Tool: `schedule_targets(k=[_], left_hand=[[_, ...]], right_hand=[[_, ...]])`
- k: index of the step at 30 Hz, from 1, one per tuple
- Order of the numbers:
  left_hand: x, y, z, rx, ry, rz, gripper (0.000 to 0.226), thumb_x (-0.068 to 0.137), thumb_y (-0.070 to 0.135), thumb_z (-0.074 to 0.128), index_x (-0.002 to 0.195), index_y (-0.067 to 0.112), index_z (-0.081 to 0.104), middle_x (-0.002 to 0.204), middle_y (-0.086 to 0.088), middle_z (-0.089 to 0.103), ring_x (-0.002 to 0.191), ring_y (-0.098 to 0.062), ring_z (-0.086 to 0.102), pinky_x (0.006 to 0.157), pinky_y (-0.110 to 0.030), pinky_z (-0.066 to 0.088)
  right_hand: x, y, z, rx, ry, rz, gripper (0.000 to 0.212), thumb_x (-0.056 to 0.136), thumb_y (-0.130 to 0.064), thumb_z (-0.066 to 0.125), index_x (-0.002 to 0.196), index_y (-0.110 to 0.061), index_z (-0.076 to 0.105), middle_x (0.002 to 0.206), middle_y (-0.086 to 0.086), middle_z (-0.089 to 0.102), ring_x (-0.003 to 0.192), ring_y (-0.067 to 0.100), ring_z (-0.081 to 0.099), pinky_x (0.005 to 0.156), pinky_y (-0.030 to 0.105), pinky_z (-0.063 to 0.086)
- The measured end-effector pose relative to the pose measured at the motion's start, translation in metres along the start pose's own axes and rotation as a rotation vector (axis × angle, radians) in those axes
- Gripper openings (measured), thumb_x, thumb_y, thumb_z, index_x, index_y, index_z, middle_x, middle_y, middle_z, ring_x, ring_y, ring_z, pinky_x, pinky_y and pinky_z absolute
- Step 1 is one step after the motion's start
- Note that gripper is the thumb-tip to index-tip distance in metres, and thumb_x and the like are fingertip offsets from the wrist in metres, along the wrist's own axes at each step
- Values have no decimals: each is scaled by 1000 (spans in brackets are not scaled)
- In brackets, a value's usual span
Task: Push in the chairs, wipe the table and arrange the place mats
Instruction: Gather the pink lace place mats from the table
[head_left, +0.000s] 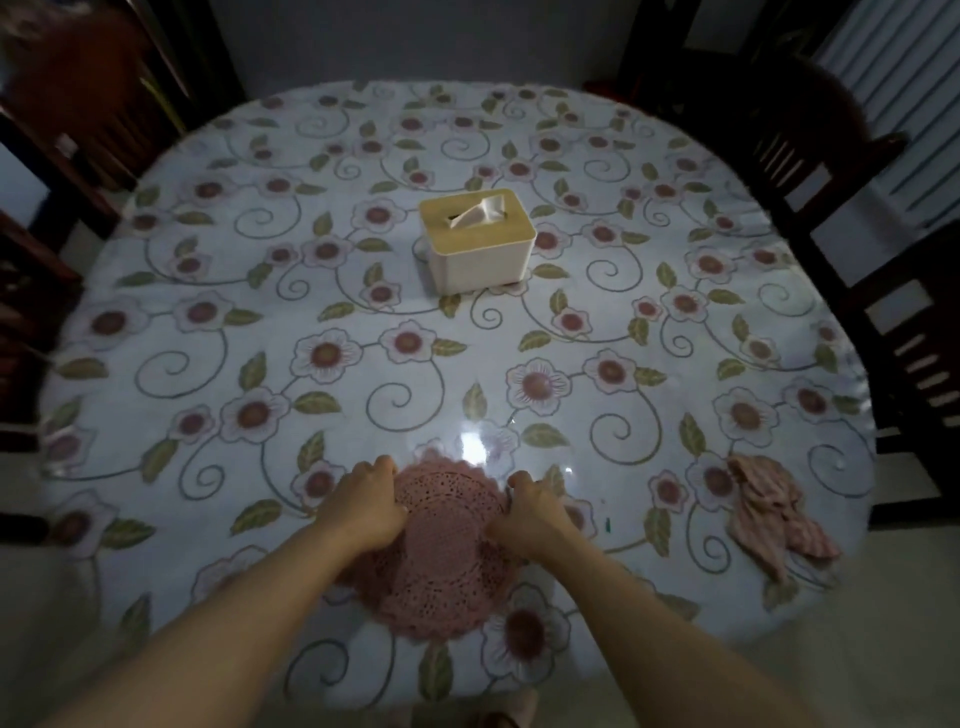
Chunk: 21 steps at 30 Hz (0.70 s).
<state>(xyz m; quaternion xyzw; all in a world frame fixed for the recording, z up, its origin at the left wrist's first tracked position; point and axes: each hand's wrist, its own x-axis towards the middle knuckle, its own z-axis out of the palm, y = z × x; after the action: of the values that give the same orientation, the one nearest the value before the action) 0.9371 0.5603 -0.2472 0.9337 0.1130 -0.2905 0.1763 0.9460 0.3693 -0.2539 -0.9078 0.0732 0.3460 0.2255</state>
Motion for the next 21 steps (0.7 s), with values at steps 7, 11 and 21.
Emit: schedule_targets(k=[7,11,21], left_hand=[[-1,-13,18,-32,8,-130,51,84,29,57,126,8,37,129,-19,42,115,-36,49,85,-40,45],[-1,-21,23,-82,-8,-151,56,82,29,60,126,5,35,131,-20,40,113,-36,50,84,-41,46],[-10,-33,31,-194,-13,-147,74,77,24,66,135,4,24,135,-20,37,122,-36,43,94,-42,44]], right_hand=[[8,-8,19,104,25,181,73,74,-22,71,131,-1,32,124,17,48,110,30,52,71,28,44],[9,-9,27,179,3,256,73,70,-21,76,128,1,38,116,14,57,102,27,58,55,26,45],[-17,-15,51,228,158,285,52,79,-8,61,123,-3,33,104,11,53,91,25,54,75,33,50]])
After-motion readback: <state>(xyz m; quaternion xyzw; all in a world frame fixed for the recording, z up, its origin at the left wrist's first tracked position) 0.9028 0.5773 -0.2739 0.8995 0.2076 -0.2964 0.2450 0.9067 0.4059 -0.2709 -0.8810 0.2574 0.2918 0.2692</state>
